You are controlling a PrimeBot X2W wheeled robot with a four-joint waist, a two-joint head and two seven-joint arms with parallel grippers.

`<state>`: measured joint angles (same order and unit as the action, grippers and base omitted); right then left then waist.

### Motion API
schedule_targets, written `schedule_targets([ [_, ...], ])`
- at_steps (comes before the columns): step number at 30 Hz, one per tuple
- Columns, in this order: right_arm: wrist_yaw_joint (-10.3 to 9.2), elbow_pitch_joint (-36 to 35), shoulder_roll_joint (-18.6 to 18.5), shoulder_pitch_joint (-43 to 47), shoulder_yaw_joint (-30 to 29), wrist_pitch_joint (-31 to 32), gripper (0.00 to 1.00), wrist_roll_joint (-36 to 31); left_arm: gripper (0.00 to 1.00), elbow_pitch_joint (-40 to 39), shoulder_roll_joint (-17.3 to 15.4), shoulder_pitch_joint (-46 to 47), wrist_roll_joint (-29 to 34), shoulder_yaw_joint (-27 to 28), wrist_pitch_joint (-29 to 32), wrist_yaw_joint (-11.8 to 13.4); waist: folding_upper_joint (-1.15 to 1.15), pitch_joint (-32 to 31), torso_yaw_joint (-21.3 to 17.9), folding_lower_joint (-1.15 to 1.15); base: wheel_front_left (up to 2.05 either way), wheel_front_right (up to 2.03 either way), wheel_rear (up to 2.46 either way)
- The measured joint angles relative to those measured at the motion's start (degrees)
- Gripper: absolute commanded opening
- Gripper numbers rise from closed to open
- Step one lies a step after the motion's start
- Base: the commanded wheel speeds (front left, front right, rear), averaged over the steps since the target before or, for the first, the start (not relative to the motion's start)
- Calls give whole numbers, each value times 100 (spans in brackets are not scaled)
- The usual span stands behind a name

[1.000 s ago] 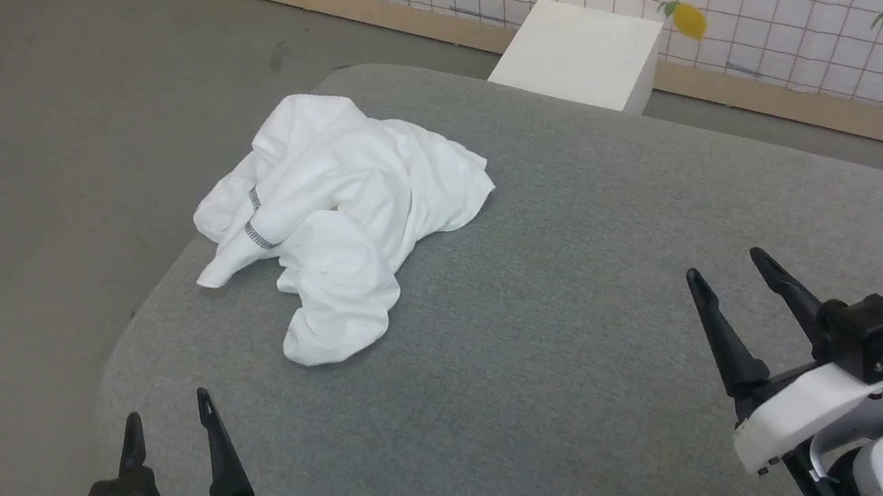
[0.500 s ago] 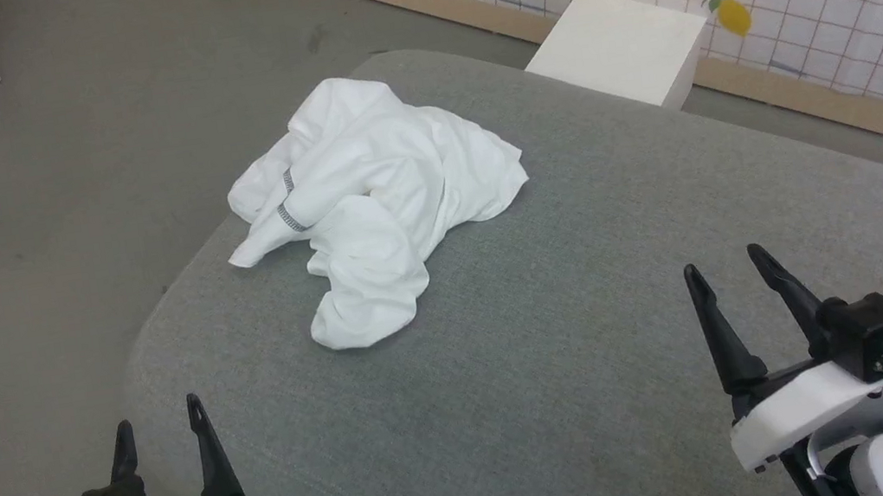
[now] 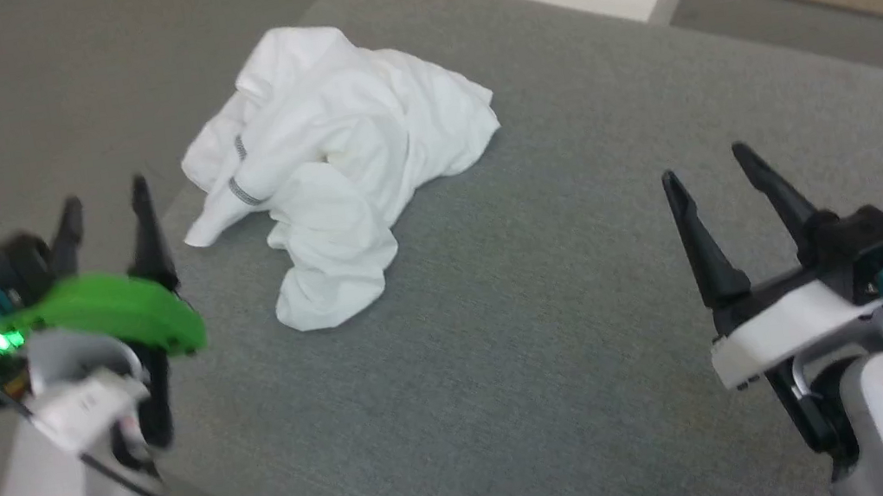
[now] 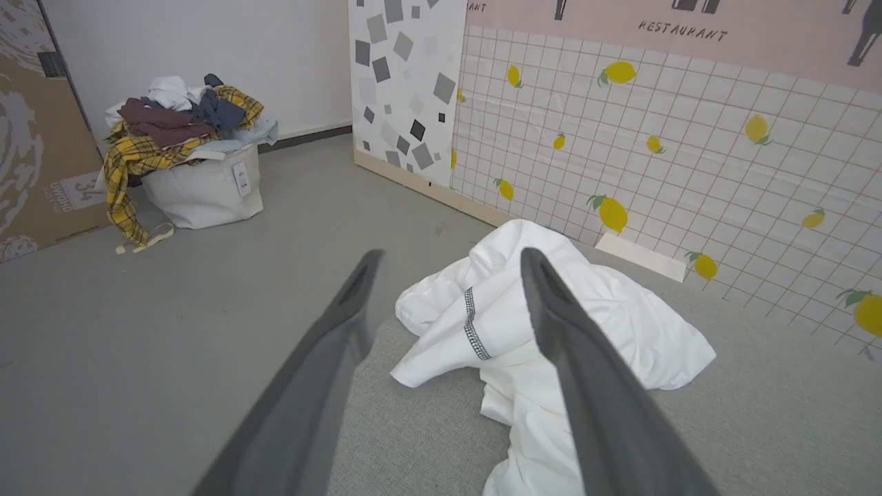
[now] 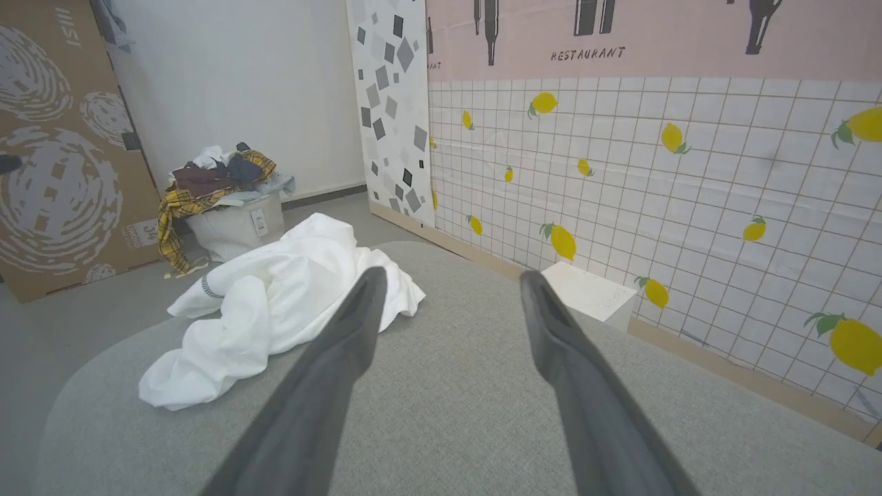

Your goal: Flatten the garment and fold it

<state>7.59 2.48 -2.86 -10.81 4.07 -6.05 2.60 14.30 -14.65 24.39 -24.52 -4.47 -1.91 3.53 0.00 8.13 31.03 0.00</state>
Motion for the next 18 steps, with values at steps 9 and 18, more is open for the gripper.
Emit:
schedule_targets([
  [9, -1, -213, 5, -645, 154, 107, 100, -238, 100, 1126, -590, 1733, -530, 176, 1158, -509, 0, 1062, -502, 1, 0, 0, 0],
  [18, -1, -315, 3, -1082, 225, 70, 100, -280, 100, 1675, -936, 2381, -1277, 511, 2953, -349, 1, 2089, -1162, 2, 0, 0, 0],
])
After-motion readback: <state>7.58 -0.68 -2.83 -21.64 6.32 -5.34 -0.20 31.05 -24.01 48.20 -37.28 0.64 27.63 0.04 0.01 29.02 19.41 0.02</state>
